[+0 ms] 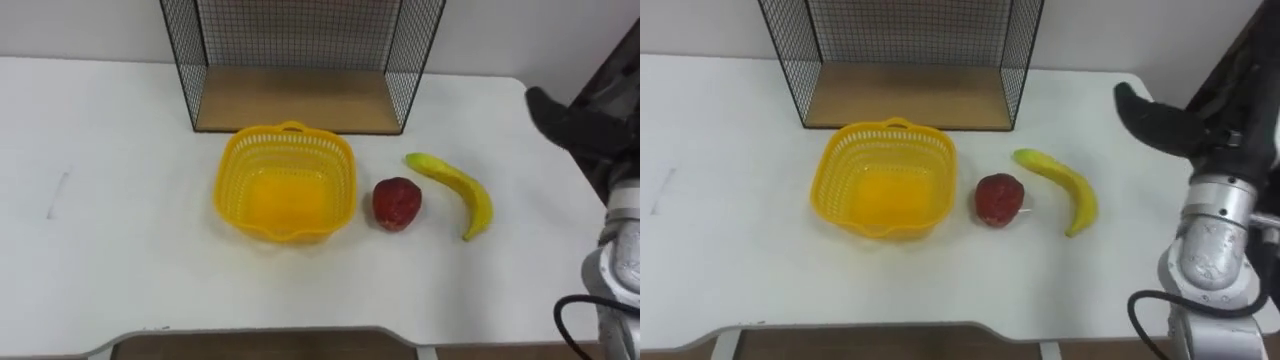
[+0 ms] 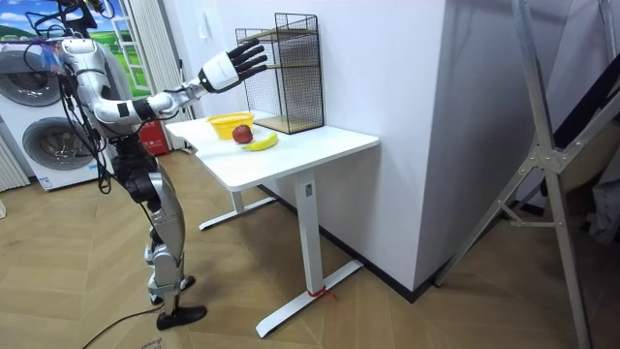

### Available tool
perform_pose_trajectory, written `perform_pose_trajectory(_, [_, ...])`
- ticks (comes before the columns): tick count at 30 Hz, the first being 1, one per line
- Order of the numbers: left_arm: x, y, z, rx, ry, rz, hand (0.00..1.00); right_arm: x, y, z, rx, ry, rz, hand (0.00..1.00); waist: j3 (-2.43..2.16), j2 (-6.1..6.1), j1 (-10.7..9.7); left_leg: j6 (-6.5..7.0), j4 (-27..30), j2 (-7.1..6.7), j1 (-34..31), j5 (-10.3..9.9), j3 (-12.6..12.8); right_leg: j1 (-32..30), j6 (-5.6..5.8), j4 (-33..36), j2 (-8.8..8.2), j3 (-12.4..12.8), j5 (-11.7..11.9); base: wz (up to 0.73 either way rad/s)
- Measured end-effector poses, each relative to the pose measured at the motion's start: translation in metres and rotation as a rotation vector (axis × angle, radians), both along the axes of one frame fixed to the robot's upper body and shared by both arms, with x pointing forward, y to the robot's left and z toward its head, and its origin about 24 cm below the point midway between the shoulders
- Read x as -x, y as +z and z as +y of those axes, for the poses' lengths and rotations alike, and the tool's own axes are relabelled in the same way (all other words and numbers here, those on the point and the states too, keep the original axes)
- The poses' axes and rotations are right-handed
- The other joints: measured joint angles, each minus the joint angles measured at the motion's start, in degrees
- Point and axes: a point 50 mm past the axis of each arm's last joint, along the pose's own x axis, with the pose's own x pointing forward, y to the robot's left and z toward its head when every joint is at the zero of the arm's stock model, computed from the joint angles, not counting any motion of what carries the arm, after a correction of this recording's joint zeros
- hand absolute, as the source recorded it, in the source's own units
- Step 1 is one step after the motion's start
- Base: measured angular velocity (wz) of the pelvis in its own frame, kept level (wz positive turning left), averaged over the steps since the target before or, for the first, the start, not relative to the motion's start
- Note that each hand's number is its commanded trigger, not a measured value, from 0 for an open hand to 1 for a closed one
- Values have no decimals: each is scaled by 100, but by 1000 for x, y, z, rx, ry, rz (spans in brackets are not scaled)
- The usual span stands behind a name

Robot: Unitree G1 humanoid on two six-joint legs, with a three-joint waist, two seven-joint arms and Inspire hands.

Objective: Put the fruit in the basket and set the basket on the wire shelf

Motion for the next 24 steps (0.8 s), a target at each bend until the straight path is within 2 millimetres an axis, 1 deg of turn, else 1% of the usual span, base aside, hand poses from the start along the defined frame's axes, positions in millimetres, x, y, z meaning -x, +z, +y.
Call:
perform_pose_trajectory(2, [0, 0, 1, -1, 0, 1, 0, -2, -2, 9, 58, 72, 27, 0, 6, -29, 22, 0, -1, -1, -15, 0, -20, 2, 5, -4, 0, -18, 7, 4])
perform_pose_trajectory(6, [0, 0, 1, -4, -1, 1, 0, -7, -1, 19, 132, 144, 45, 0, 1, -12, 27, 0, -2, -1, -17, 0, -32, 6, 4, -10, -1, -43, 10, 1])
perform_pose_trajectory(9, [2, 0, 2, -4, -7, 7, 0, -8, -3, 26, 143, 193, 61, 0, -39, 39, 31, 0, -2, 1, -9, 0, -44, 15, 4, -14, -1, -55, 10, 0])
perform_pose_trajectory(10, [2, 0, 0, -1, -17, 10, 0, -8, -4, 28, 146, 212, 68, 0, -62, 47, 33, 1, 0, -1, 0, 0, -48, 29, 4, -16, -4, -59, 10, 0])
perform_pose_trajectory(11, [1, 0, 0, 0, -18, 9, 0, -8, -5, 30, 149, 227, 74, 0, -66, 66, 33, 3, 1, -5, 4, 3, -59, 39, 4, -20, -6, -66, 10, 3])
perform_pose_trajectory(13, [1, 0, 1, -3, -19, 10, 0, -8, -5, 30, 153, 239, 79, 0, -64, 92, 30, 4, 14, -5, 7, 4, -80, 67, 4, -37, -6, -96, 10, 8])
perform_pose_trajectory(14, [1, 1, 2, -6, -19, 10, 0, -8, -6, 31, 158, 245, 82, 0, -64, 93, 31, 4, 30, -5, 7, 4, -105, 94, 3, -54, -6, -130, 11, 11])
perform_pose_trajectory(18, [3, 0, 3, -7, -16, 19, 0, -9, -8, 31, 179, 262, 100, 0, -63, 96, 41, -3, 55, 2, 18, 8, -111, 130, -11, -67, 0, -137, 19, 2])
perform_pose_trajectory(21, [8, -1, 3, -3, -13, 37, 0, -9, -14, 33, 200, 278, 130, 0, -60, 96, 66, -3, 68, 2, 18, 8, -118, 141, -16, -64, 0, -138, 25, 0])
perform_pose_trajectory(24, [8, -1, 2, -2, -15, 39, 0, -9, -19, 39, 217, 324, 160, 0, -48, 89, 68, -2, 51, 2, 9, 8, -141, 150, -16, -63, 1, -159, 35, 3])
